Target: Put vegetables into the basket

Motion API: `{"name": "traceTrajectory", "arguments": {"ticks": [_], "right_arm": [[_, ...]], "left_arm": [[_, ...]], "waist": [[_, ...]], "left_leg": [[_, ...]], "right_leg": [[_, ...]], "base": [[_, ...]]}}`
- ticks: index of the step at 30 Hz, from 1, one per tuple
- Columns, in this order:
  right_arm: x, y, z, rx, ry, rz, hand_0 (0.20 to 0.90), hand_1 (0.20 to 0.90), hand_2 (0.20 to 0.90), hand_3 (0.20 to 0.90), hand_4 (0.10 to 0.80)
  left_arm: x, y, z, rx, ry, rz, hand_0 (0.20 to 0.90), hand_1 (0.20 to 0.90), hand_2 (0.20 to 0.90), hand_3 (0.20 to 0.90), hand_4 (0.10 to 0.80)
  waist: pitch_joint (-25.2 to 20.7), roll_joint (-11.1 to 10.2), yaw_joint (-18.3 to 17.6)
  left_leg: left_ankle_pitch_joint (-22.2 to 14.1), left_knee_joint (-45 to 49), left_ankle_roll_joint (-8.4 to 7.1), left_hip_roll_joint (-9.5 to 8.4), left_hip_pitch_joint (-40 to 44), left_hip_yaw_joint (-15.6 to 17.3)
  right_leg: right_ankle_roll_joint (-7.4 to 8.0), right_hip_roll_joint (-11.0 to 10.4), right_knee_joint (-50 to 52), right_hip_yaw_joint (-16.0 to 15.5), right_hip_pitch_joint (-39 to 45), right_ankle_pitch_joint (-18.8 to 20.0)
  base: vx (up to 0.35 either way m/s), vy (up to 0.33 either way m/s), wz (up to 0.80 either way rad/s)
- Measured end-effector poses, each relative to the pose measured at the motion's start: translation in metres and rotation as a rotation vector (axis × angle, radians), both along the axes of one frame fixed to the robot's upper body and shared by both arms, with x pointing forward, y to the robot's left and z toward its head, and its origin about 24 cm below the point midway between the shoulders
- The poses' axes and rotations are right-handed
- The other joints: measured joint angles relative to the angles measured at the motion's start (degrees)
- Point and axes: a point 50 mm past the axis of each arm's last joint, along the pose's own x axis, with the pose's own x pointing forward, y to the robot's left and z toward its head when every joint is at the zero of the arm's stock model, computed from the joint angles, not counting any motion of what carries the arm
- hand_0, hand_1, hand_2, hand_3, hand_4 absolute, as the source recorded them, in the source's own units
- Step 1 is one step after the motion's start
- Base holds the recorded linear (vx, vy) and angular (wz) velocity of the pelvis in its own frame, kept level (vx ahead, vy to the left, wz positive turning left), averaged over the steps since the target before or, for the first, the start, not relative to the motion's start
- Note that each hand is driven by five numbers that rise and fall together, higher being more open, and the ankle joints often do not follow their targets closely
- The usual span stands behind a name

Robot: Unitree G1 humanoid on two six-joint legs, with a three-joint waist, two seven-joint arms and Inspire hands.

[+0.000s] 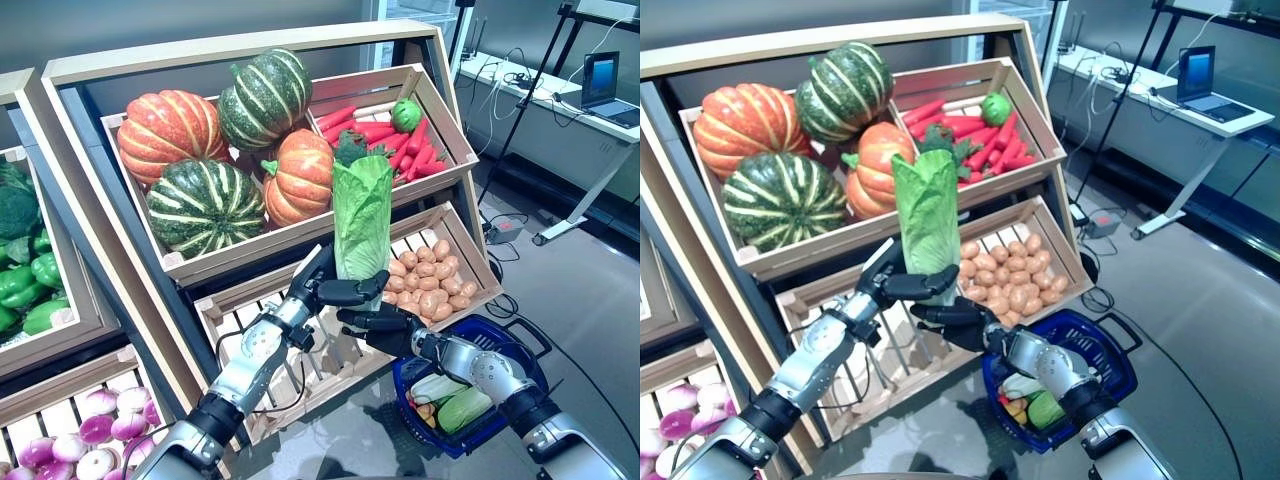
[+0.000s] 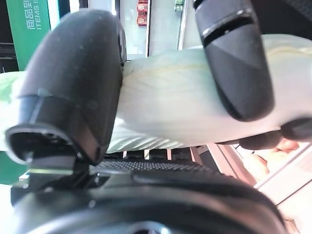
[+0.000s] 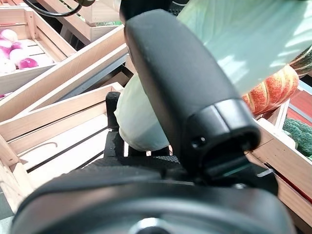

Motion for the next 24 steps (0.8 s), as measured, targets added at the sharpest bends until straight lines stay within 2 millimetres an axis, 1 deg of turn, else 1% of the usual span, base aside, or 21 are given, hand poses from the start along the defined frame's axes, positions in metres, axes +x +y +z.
{"name": "traceTrajectory", "arguments": {"ticks": [4, 8, 11, 14, 20, 24], "right_arm": [[0.001, -0.003, 0.0, -0.004, 0.002, -0.01, 0.3, 0.3, 0.3, 0.3, 0.4], [0.004, -0.004, 0.002, 0.004, -0.014, -0.026, 0.3, 0.3, 0.3, 0.3, 0.4], [0.003, -0.005, 0.001, -0.033, -0.024, -0.017, 0.3, 0.3, 0.3, 0.3, 0.4], [0.003, -0.005, -0.001, -0.058, -0.033, -0.008, 0.3, 0.3, 0.3, 0.3, 0.4], [0.002, -0.005, -0.002, -0.057, -0.03, -0.008, 0.3, 0.3, 0.3, 0.3, 0.4], [-0.003, -0.008, -0.007, -0.048, -0.011, -0.022, 0.3, 0.3, 0.3, 0.3, 0.4]], "left_arm": [[-0.003, 0.001, -0.005, 0.002, 0.018, 0.007, 0.9, 0.9, 0.9, 0.9, 0.8], [-0.013, 0.001, -0.021, 0.012, 0.091, 0.009, 0.9, 0.9, 0.9, 0.9, 0.8], [-0.016, 0.002, -0.025, 0.011, 0.107, 0.021, 0.9, 0.9, 0.9, 0.9, 0.8], [-0.018, 0.005, -0.028, 0.011, 0.118, 0.045, 0.9, 0.9, 0.9, 0.9, 0.8], [-0.018, 0.007, -0.028, 0.01, 0.121, 0.053, 0.9, 0.9, 0.9, 0.9, 0.8], [-0.019, 0.01, -0.031, 0.015, 0.128, 0.071, 0.9, 0.9, 0.9, 0.9, 0.8]], "waist": [[0.0, 0.0, -0.1], [0.0, 0.0, -0.3], [0.0, 0.0, -0.2], [0.0, 0.0, -0.4], [0.0, 0.0, -0.4], [0.0, 0.0, -0.4]], "left_leg": [[0.0, 0.0, 0.0, 0.01, 0.0, 0.0], [0.0, 0.0, 0.0, 0.01, 0.0, 0.0], [0.0, 0.0, 0.0, 0.01, 0.0, 0.1], [0.0, 0.0, 0.01, 0.01, 0.0, 0.1], [0.0, 0.0, 0.02, 0.01, 0.0, 0.1], [0.0, -0.1, 0.02, 0.02, 0.0, 0.2]], "right_leg": [[0.0, 0.0, 0.0, 0.0, 0.0, 0.0], [0.0, 0.0, 0.0, 0.0, 0.0, 0.0], [0.0, 0.0, 0.0, 0.0, 0.0, 0.0], [0.0, 0.0, 0.0, 0.1, 0.0, 0.0], [0.0, 0.0, 0.0, 0.1, -0.1, 0.0], [0.01, 0.0, 0.0, 0.2, -0.1, 0.0]], "base": [[0.0, 0.0, 0.0], [0.0, 0.0, 0.0], [0.0, 0.0, 0.0], [0.0, 0.0, 0.0], [0.0, 0.0, 0.0], [0.0, 0.0, 0.0]]}}
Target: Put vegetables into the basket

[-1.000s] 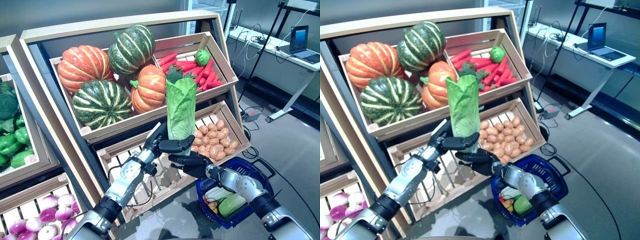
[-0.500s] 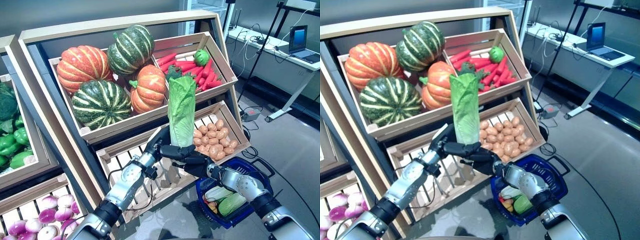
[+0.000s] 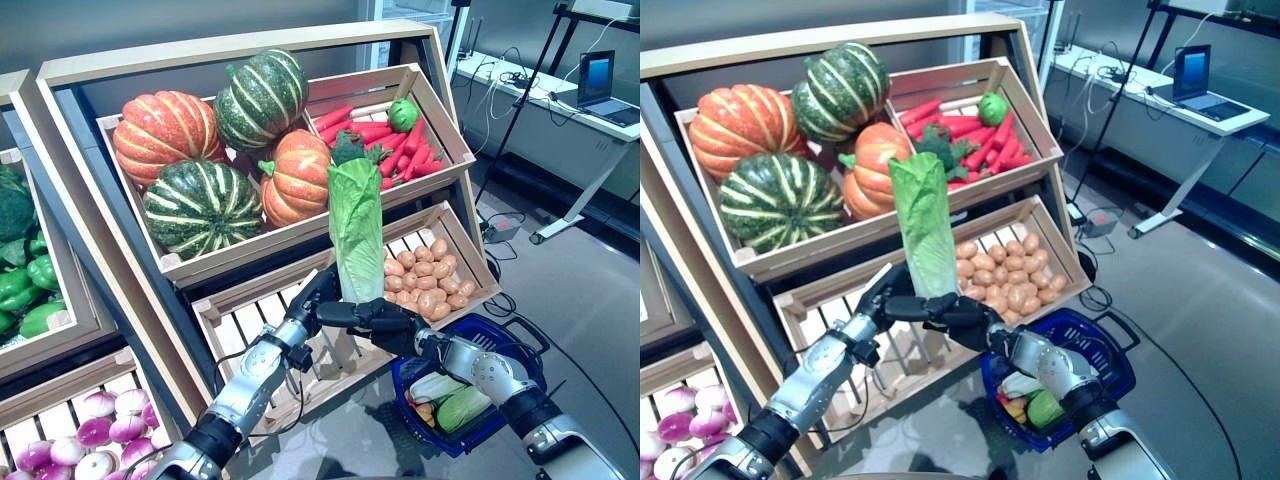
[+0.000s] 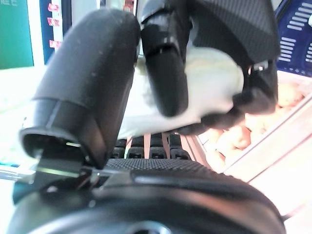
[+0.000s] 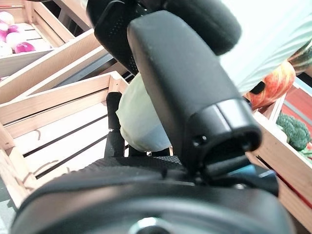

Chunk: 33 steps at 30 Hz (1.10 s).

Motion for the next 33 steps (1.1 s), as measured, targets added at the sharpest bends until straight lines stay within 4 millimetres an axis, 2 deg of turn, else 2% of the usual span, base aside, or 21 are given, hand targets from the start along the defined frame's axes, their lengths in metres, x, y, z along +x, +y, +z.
{"name": "traceTrajectory", "arguments": {"ticks": [12, 20, 25, 26, 29, 30, 32, 33], "right_arm": [[-0.018, -0.004, -0.017, 0.038, 0.062, -0.035, 0.3, 0.3, 0.3, 0.3, 0.4], [-0.017, -0.007, -0.017, 0.026, 0.032, -0.064, 0.3, 0.3, 0.3, 0.3, 0.4], [-0.023, -0.012, -0.024, 0.063, 0.012, -0.158, 0.3, 0.3, 0.3, 0.3, 0.4], [-0.026, -0.016, -0.027, 0.087, 0.006, -0.212, 0.3, 0.3, 0.3, 0.3, 0.4], [-0.031, -0.055, -0.028, 0.083, -0.042, -0.419, 0.3, 0.3, 0.3, 0.3, 0.4], [-0.031, -0.063, -0.027, 0.076, -0.053, -0.454, 0.3, 0.3, 0.3, 0.3, 0.4], [-0.031, -0.094, -0.024, 0.031, -0.096, -0.573, 0.3, 0.3, 0.3, 0.3, 0.4], [-0.031, -0.101, -0.023, 0.018, -0.105, -0.597, 0.3, 0.3, 0.3, 0.3, 0.4]], "left_arm": [[-0.01, -0.002, -0.012, 0.001, 0.035, 0.028, 0.9, 0.9, 0.9, 0.9, 0.8], [-0.01, -0.003, -0.015, -0.027, 0.045, 0.052, 0.9, 0.9, 0.9, 0.9, 0.8], [-0.015, -0.005, -0.02, -0.092, 0.077, 0.058, 0.9, 0.9, 0.9, 0.9, 0.8], [-0.018, 0.001, -0.023, -0.117, 0.095, 0.081, 0.9, 0.9, 0.9, 0.9, 0.8], [-0.019, 0.047, -0.034, -0.185, 0.163, 0.297, 0.9, 0.9, 0.9, 0.9, 0.8], [-0.019, 0.057, -0.035, -0.191, 0.172, 0.338, 0.9, 0.9, 0.9, 0.9, 0.8], [-0.025, 0.093, -0.039, -0.205, 0.201, 0.477, 0.9, 0.9, 0.9, 0.9, 0.8], [-0.025, 0.098, -0.039, -0.201, 0.205, 0.493, 0.9, 0.9, 0.9, 0.9, 0.8]], "waist": [[0.0, 0.0, 0.0], [0.0, 0.0, -0.2], [0.1, 0.1, -0.3], [0.1, 0.2, -0.4], [0.2, 0.4, -1.1], [0.2, 0.4, -1.2], [0.2, 0.4, -2.0], [0.2, 0.4, -2.0]], "left_leg": [[-0.1, -0.1, 0.08, 0.02, -0.1, 0.1], [-0.2, -0.1, 0.24, 0.04, -0.2, 0.3], [-0.3, -0.1, 0.5, 0.12, 0.0, 1.3], [-0.5, -0.2, 0.64, 0.1, 0.2, 1.4], [-0.5, -0.3, 0.67, 0.01, 0.2, 1.7], [-0.5, -0.3, 0.66, 0.02, 0.2, 1.7], [-0.4, -0.4, 0.61, 0.03, 0.1, 1.7], [-0.4, -0.4, 0.6, 0.02, 0.1, 1.8]], "right_leg": [[0.02, 0.0, 0.0, 0.1, -0.1, 0.0], [0.03, 0.0, 0.0, 0.2, -0.4, 0.0], [0.09, -0.1, 0.0, 0.7, -0.6, -0.1], [0.12, -0.1, 0.0, 1.2, -0.7, 0.0], [0.2, -0.2, 0.0, 1.5, -0.9, 0.0], [0.2, -0.2, 0.0, 1.5, -0.9, 0.0], [0.2, -0.1, 0.0, 1.6, -1.1, 0.0], [0.21, -0.1, 0.0, 1.7, -1.1, 0.0]], "base": [[0.0, 0.0, 0.0], [0.0, 0.0, 0.0], [-0.003, 0.021, -0.05], [-0.005, 0.018, -0.14], [-0.004, 0.01, -0.06], [0.0, 0.0, 0.0], [0.0, 0.0, 0.0], [-0.018, -0.004, -0.03]]}}
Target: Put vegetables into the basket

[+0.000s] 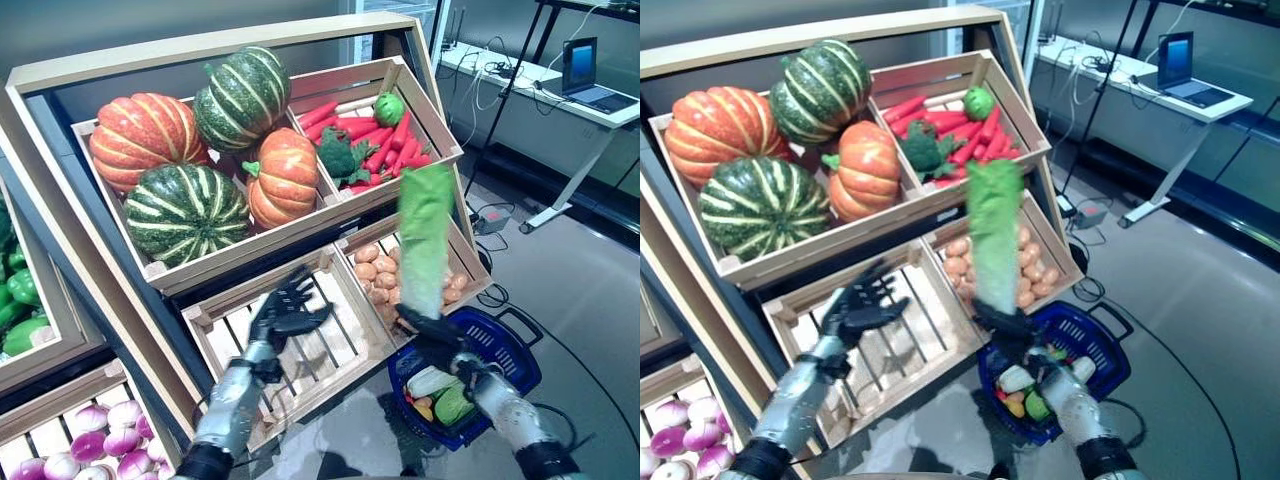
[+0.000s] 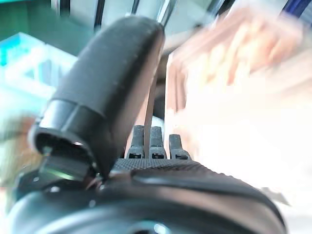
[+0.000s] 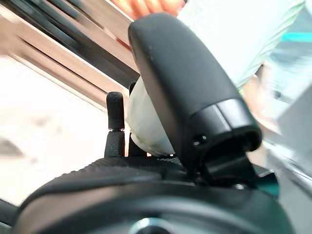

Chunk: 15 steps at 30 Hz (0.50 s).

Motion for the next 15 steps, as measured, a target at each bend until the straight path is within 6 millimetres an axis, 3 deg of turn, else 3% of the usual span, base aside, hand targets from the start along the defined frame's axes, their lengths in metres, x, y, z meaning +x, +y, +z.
{"name": "traceTrajectory", "arguments": {"ticks": [3, 10, 15], "right_arm": [[-0.001, -0.016, 0.003, -0.029, -0.024, -0.066, 0.3, 0.3, 0.3, 0.3, 0.4], [-0.001, -0.003, -0.002, -0.015, -0.011, -0.033, 0.3, 0.3, 0.3, 0.3, 0.4], [-0.001, -0.001, -0.003, -0.036, -0.005, -0.015, 0.3, 0.3, 0.3, 0.3, 0.4]], "left_arm": [[-0.002, 0.011, -0.001, -0.051, 0.02, 0.041, 0.9, 0.9, 0.9, 0.9, 0.8], [-0.004, -0.01, -0.014, -0.198, 0.093, -0.029, 0.9, 0.9, 0.9, 0.9, 0.8], [-0.005, -0.008, -0.017, -0.123, 0.11, -0.016, 0.9, 0.9, 0.9, 0.9, 0.8]], "waist": [[0.0, 0.0, -0.1], [0.0, 0.0, -0.4], [0.0, 0.1, -1.0]], "left_leg": [[0.0, 0.0, -0.06, -0.04, 0.2, 0.5], [0.0, 0.0, -0.05, -0.07, 0.6, 1.3], [0.0, 0.0, -0.04, -0.05, 0.6, 1.6]], "right_leg": [[0.05, 0.0, 0.0, 0.5, -0.4, 0.1], [0.06, 0.1, 0.0, 1.3, -0.4, 0.2], [0.03, 0.2, 0.0, 1.6, -0.4, 0.2]], "base": [[-0.018, -0.003, -0.06], [0.002, 0.002, -0.06], [0.005, 0.001, -0.02]]}}
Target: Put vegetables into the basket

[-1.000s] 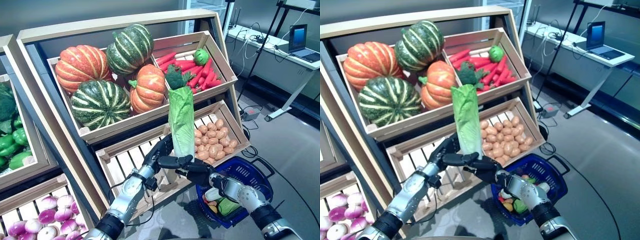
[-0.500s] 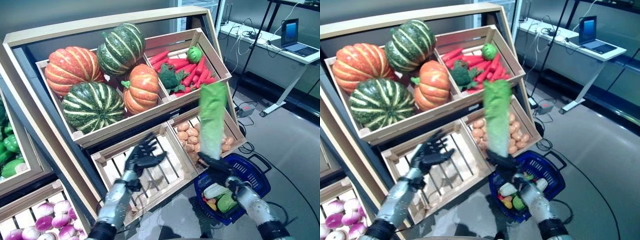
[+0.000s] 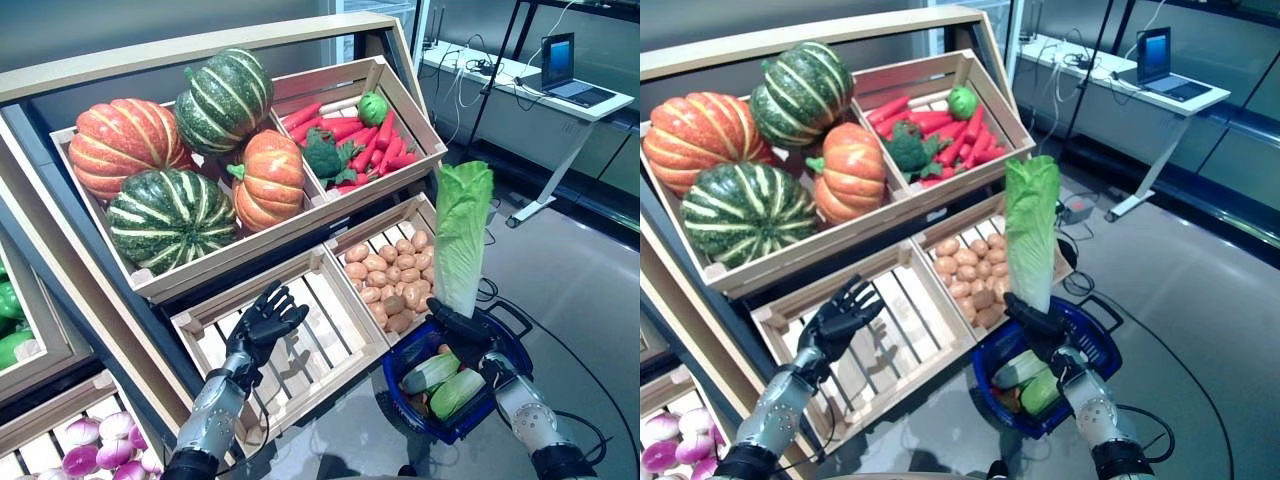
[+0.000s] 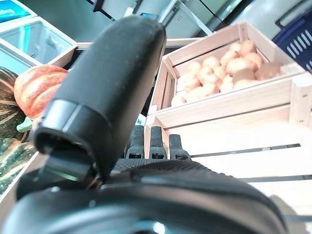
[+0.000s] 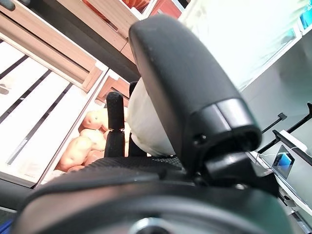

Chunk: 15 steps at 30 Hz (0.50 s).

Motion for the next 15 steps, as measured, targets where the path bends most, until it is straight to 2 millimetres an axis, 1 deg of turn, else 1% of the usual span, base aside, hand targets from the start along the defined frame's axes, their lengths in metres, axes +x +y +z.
{"name": "traceTrajectory", "arguments": {"ticks": [1, 2, 5, 7, 11, 13, 14, 15], "right_arm": [[0.0, 0.0, 0.0, 0.0, 0.0, 0.0, 0.3, 0.3, 0.3, 0.3, 0.4], [0.0, 0.0, 0.0, -0.001, 0.001, -0.001, 0.3, 0.3, 0.3, 0.3, 0.4], [-0.001, -0.002, -0.002, -0.008, 0.02, -0.018, 0.3, 0.3, 0.3, 0.3, 0.4], [-0.002, -0.004, -0.005, -0.013, 0.046, -0.037, 0.3, 0.3, 0.3, 0.3, 0.4], [-0.009, -0.013, -0.016, -0.033, 0.114, -0.101, 0.3, 0.3, 0.3, 0.3, 0.4], [-0.013, -0.02, -0.022, -0.046, 0.148, -0.156, 0.3, 0.3, 0.3, 0.3, 0.4], [-0.014, -0.027, -0.025, -0.06, 0.156, -0.201, 0.3, 0.3, 0.3, 0.3, 0.4], [-0.009, -0.034, -0.023, -0.074, 0.151, -0.252, 0.3, 0.3, 0.3, 0.3, 0.4]], "left_arm": [[0.0, 0.001, 0.0, 0.021, 0.004, 0.003, 0.9, 0.9, 0.9, 0.9, 0.8], [0.0, 0.003, 0.0, 0.094, 0.007, 0.0, 0.9, 0.9, 0.9, 0.9, 0.8], [0.001, 0.005, 0.002, 0.241, 0.004, -0.019, 0.9, 0.9, 0.9, 0.9, 0.8], [0.002, 0.004, 0.005, 0.304, 0.003, -0.026, 0.9, 0.9, 0.9, 0.9, 0.8], [0.003, 0.002, 0.013, 0.319, -0.03, -0.006, 0.9, 0.9, 0.9, 0.9, 0.8], [0.004, 0.001, 0.016, 0.32, -0.042, 0.0, 0.9, 0.9, 0.9, 0.9, 0.8], [0.005, 0.001, 0.019, 0.32, -0.057, 0.001, 0.9, 0.9, 0.9, 0.9, 0.8], [0.01, 0.0, 0.026, 0.333, -0.096, -0.009, 0.9, 0.9, 0.9, 0.9, 0.8]], "waist": [[0.0, 0.0, -0.1], [0.0, 0.0, -0.3], [0.0, 0.0, -0.3], [0.0, 0.0, -0.2], [0.0, 0.0, 0.4], [0.1, 0.0, 1.0], [0.5, -0.1, 1.6], [1.8, -0.4, 1.5]], "left_leg": [[0.0, 0.0, 0.01, 0.0, 0.0, 0.0], [0.0, 0.0, 0.01, 0.01, 0.0, 0.1], [0.0, 0.0, 0.05, 0.01, 0.0, 0.4], [-0.1, 0.0, 0.08, 0.03, 0.0, 0.7], [-0.1, 0.0, 0.09, 0.02, -0.2, 0.7], [-0.1, 0.0, 0.08, -0.02, -0.4, 0.8], [-0.1, 0.9, 0.02, -0.15, -1.8, 0.8], [-0.5, 3.1, 0.13, -0.43, -4.1, 0.6]], "right_leg": [[0.0, 0.0, 0.0, 0.0, 0.0, 0.0], [0.0, 0.0, 0.0, 0.1, -0.1, 0.0], [0.0, 0.0, 0.0, 0.1, -0.1, 0.0], [0.0, 0.0, 0.0, 0.2, -0.2, 0.0], [0.01, 0.0, 0.0, 0.2, -0.3, 0.0], [0.02, 0.0, 0.0, 0.2, -0.5, 0.0], [-0.01, 0.0, 0.9, 0.2, -1.9, 0.0], [-0.1, -0.6, 2.4, 0.2, -4.2, 0.0]], "base": [[0.0, 0.0, 0.0], [0.0, 0.0, 0.0], [0.009, -0.013, 0.0], [0.026, -0.039, -0.01], [-0.015, -0.025, 0.0], [-0.244, -0.029, -0.01], [-0.31, -0.007, 0.02], [-0.346, -0.002, 0.05]]}}
